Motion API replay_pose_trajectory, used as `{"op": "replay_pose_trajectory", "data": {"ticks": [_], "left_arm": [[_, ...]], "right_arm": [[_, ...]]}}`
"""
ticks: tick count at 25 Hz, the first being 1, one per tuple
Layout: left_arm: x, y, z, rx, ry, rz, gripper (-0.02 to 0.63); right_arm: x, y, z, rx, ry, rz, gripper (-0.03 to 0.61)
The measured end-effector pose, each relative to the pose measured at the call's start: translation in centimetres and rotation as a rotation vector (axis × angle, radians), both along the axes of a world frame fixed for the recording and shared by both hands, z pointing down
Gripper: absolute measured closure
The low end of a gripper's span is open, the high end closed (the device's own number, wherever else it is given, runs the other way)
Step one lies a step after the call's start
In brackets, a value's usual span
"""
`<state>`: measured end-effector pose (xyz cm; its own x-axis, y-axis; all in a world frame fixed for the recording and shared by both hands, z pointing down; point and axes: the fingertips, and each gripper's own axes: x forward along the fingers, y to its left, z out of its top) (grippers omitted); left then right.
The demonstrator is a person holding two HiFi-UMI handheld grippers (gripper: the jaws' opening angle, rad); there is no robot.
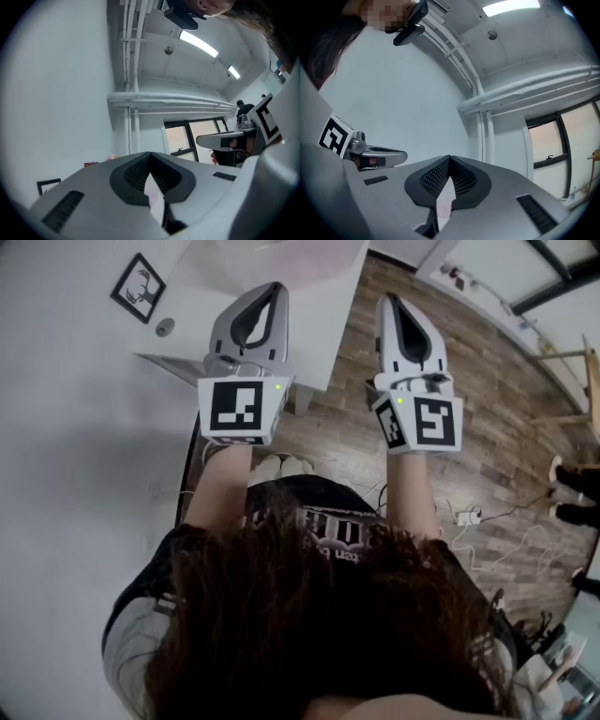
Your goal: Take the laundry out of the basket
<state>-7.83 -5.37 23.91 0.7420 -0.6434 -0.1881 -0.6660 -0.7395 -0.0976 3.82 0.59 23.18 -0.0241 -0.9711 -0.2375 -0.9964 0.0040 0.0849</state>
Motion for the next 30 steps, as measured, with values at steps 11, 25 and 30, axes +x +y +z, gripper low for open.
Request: {"op": "replay_pose_trajectory", "data": {"ticks": [11,25,30], "left_arm": [[2.0,1.4,-0.2,0.030,-0.011,-0.013,0.614],[3.1,3.1,0.5,-0.054,0.044,0.041,0.614],[4.2,2.8,0.3,-0.026,0.012,0.044,0.613]], "right_arm": [[1.6,1.7,-0.1,0.012,-0.021,-0.027,0.552],[4.5,4.1,1.1,0.010,-0.043,-0.074,0.551],[5.5,4.1,1.1,0.016,-0.050,-0.074,0.551]]}}
